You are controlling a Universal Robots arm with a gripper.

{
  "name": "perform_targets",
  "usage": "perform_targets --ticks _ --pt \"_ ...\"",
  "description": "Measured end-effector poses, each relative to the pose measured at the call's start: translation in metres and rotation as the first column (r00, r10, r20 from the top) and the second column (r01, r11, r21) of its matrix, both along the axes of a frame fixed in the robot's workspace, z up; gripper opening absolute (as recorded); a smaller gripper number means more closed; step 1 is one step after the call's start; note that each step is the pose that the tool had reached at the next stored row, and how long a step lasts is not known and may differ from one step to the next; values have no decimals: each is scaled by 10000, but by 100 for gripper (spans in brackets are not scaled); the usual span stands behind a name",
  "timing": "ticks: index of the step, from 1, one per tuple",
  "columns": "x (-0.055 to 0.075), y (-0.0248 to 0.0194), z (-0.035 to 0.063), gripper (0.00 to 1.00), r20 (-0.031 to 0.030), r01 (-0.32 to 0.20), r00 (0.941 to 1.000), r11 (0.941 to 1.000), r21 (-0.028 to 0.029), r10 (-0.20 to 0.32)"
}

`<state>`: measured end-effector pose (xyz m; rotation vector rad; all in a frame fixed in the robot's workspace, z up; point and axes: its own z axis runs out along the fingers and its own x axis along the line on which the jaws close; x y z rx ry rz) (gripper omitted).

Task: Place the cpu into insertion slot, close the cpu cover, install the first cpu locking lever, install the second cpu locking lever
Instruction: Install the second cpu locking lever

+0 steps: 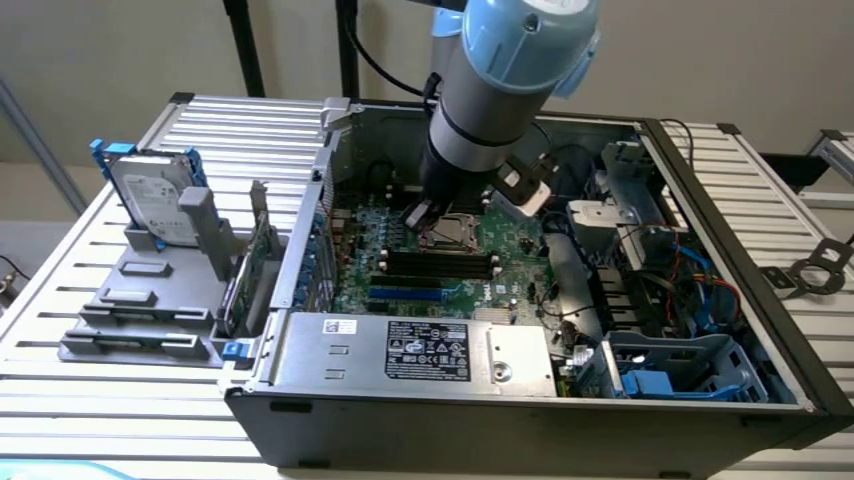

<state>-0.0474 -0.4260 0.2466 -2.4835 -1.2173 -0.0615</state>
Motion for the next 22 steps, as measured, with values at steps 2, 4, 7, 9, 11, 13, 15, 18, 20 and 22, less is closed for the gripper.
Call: perform_targets --ticks 2,4,7,9,11,13,15,18,20,22 --pt "-36 -1 -30 11 63 -1 10000 10000 -2 1" --pt "-66 0 -59 11 142 0 9999 10000 -3 0" --pt "-88 16 -100 11 237 0 9997 10000 -4 0" --pt "-92 37 -122 11 299 0 9996 10000 -5 0" --pt "-103 44 -154 11 348 -1 9994 10000 -2 1" --pt "-122 45 -188 11 398 -1 9992 10000 -4 1" --pt "-141 45 -224 11 443 -1 9990 10000 -3 1" --pt "-173 45 -275 11 530 0 9986 10000 1 0" --pt "-201 45 -309 11 581 -1 9983 10000 5 1" --pt "-233 45 -343 11 634 0 9980 10000 7 0"
